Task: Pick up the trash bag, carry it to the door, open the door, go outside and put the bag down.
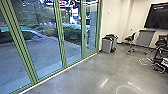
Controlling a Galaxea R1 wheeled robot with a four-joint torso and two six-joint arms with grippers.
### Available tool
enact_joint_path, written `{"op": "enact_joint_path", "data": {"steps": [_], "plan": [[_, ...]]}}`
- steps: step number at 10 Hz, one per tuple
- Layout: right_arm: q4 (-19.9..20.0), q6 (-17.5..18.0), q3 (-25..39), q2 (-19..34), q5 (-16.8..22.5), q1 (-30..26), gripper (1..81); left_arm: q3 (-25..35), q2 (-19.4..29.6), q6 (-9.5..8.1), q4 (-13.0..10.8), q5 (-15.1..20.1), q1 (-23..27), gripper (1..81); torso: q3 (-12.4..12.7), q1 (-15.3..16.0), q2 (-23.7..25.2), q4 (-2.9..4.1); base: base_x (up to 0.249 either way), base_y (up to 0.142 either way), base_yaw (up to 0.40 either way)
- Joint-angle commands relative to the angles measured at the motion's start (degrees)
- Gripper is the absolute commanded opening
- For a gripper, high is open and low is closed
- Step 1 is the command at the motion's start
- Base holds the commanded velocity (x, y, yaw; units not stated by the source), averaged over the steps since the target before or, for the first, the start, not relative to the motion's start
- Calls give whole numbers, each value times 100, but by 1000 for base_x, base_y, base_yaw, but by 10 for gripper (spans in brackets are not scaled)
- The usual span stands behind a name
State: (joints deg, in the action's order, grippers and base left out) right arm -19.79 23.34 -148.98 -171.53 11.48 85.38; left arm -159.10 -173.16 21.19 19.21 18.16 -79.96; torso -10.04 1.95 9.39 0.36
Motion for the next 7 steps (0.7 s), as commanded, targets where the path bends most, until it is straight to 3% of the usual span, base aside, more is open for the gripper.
{"op": "enact_joint_path", "data": {"steps": [1,7], "plan": [[-34,-23,19,-15,319,-306,811,-7,26,35,-5,478,318,10,0,0,0,0,150,-74,0],[-25,-23,11,-15,319,-289,811,-16,35,26,12,469,327,10,0,0,0,0,152,-74,0]]}}
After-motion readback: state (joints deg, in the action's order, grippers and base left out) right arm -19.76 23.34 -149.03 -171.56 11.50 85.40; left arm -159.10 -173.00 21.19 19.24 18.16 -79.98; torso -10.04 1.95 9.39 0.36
